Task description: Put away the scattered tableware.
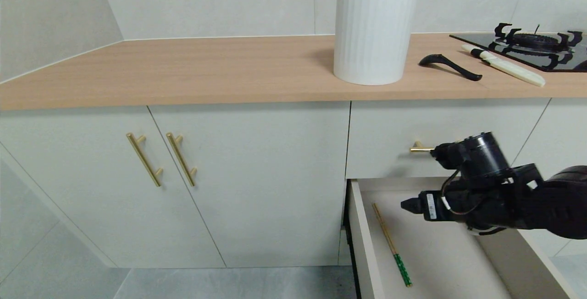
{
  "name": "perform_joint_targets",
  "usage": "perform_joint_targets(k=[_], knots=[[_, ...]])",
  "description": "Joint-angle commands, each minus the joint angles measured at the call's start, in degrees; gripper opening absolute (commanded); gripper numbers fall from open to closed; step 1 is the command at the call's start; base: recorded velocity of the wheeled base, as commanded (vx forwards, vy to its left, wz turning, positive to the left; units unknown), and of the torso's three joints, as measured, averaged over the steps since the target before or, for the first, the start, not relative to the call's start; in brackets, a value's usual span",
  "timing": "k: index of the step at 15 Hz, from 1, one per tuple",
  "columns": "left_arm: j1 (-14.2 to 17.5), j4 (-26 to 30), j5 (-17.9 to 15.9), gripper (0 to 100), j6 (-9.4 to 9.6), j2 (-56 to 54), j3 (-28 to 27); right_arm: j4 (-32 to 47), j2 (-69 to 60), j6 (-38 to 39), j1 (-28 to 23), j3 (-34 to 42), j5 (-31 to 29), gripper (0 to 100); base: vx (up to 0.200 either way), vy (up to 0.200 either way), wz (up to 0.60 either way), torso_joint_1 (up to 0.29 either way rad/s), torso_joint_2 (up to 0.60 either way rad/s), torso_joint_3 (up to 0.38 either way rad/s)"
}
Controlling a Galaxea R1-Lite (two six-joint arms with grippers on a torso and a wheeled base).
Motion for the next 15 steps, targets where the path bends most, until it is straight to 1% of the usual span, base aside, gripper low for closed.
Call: perform_joint_targets(k=[1, 3, 6, 8, 10, 12, 15], knots=[[0.0, 0.0, 0.01, 100, -0.01, 0.0, 0.02, -0.25, -11.51, -1.92, -2.03, 1.02, 0.05, 100, 0.0, 0.0, 0.0, 0.0, 0.0, 0.0], [0.0, 0.0, 0.01, 100, -0.01, 0.0, 0.02, -0.25, -14.94, -2.36, -2.12, 0.93, -0.04, 100, 0.0, 0.0, 0.0, 0.0, 0.0, 0.0], [0.0, 0.0, 0.01, 100, -0.01, 0.0, 0.02, -0.34, -20.3, -5.34, -4.14, 0.75, -0.04, 100, 0.0, 0.0, 0.0, 0.0, 0.0, 0.0], [0.0, 0.0, 0.01, 100, -0.01, 0.0, 0.02, -0.61, -22.06, -6.75, -5.02, 0.66, 0.05, 100, 0.0, 0.0, 0.0, 0.0, 0.0, 0.0], [0.0, 0.0, 0.01, 100, -0.01, 0.0, 0.02, -2.63, -22.24, -8.86, -6.69, 1.02, 0.05, 100, 0.0, 0.0, 0.0, 0.0, 0.0, 0.0], [0.0, 0.0, 0.01, 100, -0.01, 0.0, 0.02, -3.59, -21.97, -9.04, -7.66, 1.28, 0.05, 100, 0.0, 0.0, 0.0, 0.0, 0.0, 0.0], [0.0, 0.0, 0.01, 100, -0.01, 0.0, 0.02, -3.59, -22.24, -9.74, -7.74, 1.46, 0.05, 100, 0.0, 0.0, 0.0, 0.051, -0.24, -0.211]])
